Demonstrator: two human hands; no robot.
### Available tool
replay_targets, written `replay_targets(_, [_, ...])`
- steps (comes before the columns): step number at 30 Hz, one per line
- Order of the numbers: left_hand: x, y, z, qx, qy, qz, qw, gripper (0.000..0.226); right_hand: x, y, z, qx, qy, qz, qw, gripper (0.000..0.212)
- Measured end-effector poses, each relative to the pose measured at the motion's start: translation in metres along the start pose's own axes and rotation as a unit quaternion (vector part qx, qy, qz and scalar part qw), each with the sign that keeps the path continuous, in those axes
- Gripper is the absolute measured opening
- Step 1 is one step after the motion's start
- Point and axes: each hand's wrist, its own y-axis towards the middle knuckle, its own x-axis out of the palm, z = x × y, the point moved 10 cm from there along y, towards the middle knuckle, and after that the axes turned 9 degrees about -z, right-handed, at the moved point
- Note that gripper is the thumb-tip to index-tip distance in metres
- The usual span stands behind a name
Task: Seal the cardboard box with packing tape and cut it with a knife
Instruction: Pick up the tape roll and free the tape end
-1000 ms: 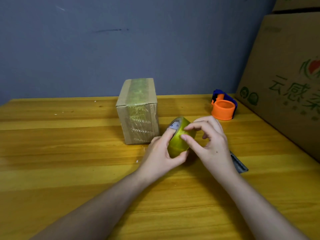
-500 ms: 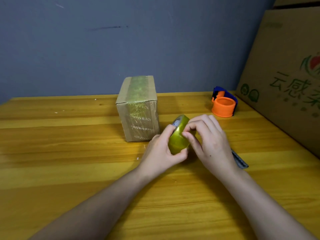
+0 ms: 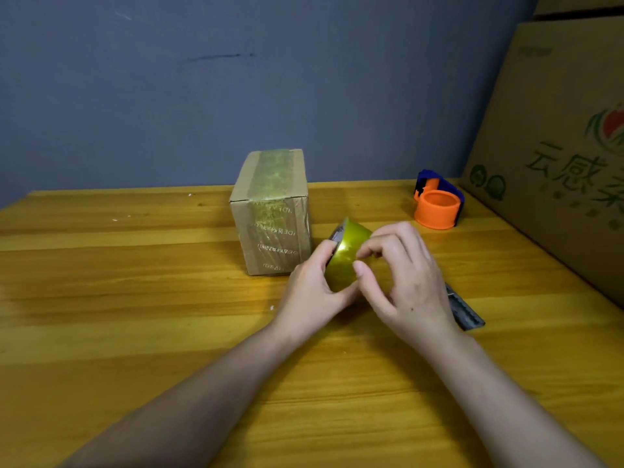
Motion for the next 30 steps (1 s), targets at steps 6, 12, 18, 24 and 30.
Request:
replay_targets(6, [0.006, -0.001, 0.002, 0.023, -0.059, -0.038, 0.997, 0.022, -0.006, 0.000, 0.022, 0.037, 0.026, 0.024, 0.999, 0.013])
replay_targets(12, [0.009, -0.002, 0.007, 0.044, 0.041, -0.052, 0.997, 0.013, -0.021, -0.003, 0.042, 0.088, 0.000, 0.059, 0.994, 0.015])
replay_targets(18, [0.015, -0.007, 0.010, 0.018, -0.106, -0.088, 0.990, 0.029, -0.028, -0.007, 0.054, 0.131, 0.008, 0.078, 0.988, 0.014])
replay_targets(24, [0.007, -0.002, 0.015, 0.002, 0.029, -0.071, 0.997, 0.029, -0.031, -0.004, 0.038, 0.090, -0.027, 0.066, 0.993, 0.011])
replay_targets(30, [0.003, -0.001, 0.023, 0.000, 0.189, -0.047, 0.981, 0.040, -0.031, -0.002, 0.028, 0.064, -0.060, 0.037, 0.995, 0.013])
